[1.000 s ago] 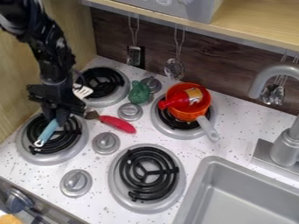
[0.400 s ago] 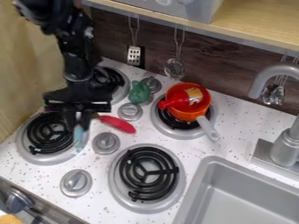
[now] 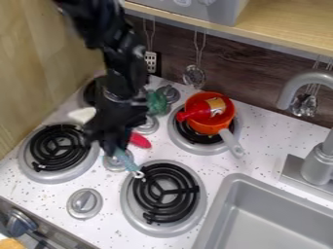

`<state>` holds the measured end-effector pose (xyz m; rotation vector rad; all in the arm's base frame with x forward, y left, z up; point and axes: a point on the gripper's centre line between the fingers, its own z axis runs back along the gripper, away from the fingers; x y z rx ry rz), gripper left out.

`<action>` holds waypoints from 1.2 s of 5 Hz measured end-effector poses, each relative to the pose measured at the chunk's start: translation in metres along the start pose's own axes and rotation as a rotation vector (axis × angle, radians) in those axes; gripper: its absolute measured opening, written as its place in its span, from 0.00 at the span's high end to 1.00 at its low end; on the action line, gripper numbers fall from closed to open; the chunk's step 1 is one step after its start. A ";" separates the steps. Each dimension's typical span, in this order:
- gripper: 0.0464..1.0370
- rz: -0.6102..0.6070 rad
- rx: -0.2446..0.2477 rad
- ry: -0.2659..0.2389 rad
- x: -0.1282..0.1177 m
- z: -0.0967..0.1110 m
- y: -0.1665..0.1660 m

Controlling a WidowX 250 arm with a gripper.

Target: Move the spatula from vertical to horizontal

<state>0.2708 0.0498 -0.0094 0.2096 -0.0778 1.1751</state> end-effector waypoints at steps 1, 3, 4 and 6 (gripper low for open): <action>0.82 0.211 0.004 0.036 -0.003 -0.006 -0.016; 0.82 0.418 -0.027 0.054 -0.008 -0.024 -0.022; 0.82 0.433 -0.063 0.047 -0.008 -0.035 -0.014; 0.82 0.431 -0.149 -0.046 -0.007 -0.057 -0.001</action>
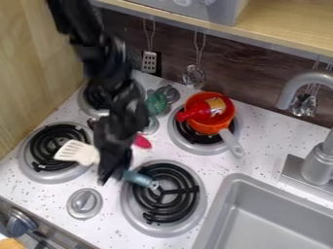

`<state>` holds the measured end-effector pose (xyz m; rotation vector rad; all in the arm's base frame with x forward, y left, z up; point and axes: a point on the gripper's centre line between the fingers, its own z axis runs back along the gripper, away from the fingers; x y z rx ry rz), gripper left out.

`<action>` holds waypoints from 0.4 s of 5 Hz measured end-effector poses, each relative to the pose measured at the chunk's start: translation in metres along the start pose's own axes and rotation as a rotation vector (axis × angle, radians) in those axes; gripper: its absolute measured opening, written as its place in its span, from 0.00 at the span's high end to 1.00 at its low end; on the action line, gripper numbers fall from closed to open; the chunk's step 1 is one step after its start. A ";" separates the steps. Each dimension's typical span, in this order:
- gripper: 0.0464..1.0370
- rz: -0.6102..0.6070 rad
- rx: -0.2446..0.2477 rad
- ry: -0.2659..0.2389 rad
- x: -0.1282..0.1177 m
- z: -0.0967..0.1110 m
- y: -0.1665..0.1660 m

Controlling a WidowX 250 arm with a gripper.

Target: Move the spatula from vertical to horizontal

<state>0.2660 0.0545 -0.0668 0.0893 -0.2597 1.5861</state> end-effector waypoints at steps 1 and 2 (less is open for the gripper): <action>0.82 -0.040 -0.023 -0.002 0.000 -0.003 -0.002; 0.75 -0.033 -0.036 -0.023 0.003 -0.003 -0.002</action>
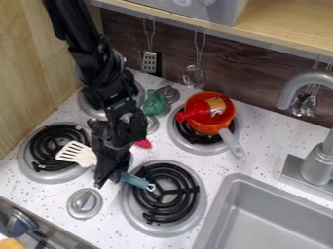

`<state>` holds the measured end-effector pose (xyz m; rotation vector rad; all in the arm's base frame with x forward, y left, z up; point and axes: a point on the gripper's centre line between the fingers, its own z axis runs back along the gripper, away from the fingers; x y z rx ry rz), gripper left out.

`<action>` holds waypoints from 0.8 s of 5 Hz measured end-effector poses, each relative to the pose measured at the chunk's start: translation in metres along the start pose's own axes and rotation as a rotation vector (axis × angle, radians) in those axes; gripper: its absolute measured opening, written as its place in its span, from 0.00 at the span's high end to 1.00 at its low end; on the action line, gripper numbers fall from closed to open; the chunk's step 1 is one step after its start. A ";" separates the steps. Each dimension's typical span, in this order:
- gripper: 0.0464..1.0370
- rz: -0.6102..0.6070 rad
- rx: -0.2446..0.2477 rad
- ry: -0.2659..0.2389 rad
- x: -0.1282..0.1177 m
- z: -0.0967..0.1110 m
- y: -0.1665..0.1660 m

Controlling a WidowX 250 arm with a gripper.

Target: Move the spatula from vertical to horizontal

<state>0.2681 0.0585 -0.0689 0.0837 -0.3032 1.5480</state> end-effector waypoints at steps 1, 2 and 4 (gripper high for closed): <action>0.45 -0.002 0.020 -0.013 0.001 -0.001 0.003; 0.15 -0.020 0.046 -0.017 0.001 0.000 0.006; 0.04 -0.182 0.021 0.001 0.005 0.021 -0.007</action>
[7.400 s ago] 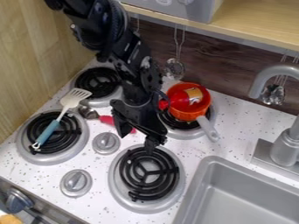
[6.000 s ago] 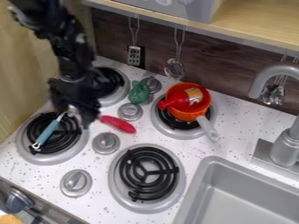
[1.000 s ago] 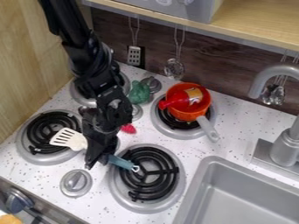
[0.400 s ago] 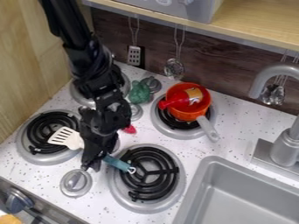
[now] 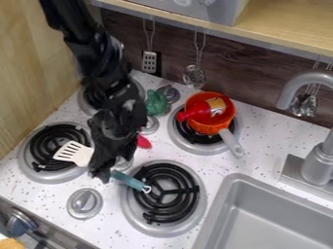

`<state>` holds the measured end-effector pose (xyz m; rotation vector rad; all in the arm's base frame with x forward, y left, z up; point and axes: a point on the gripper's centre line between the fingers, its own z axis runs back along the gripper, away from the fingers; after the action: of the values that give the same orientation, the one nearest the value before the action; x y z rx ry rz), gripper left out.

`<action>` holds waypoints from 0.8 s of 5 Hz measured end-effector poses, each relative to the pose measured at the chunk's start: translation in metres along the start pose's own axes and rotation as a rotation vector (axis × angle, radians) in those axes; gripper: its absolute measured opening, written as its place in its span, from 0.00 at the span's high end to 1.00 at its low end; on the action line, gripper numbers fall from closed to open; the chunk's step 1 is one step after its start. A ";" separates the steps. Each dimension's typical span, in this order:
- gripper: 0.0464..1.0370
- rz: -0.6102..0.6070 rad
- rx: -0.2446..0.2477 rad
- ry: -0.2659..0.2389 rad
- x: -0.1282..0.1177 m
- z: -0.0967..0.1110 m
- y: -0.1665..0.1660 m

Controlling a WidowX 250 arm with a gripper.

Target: Move the spatula from vertical to horizontal

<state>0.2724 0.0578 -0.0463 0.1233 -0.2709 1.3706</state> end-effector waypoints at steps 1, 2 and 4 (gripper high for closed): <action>0.04 -0.153 -0.075 0.066 0.008 0.016 -0.012; 0.04 -0.397 -0.094 0.118 0.012 0.026 -0.028; 0.04 -0.868 -0.234 0.074 0.011 0.033 -0.051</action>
<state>0.3200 0.0505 -0.0079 -0.0112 -0.2681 0.4756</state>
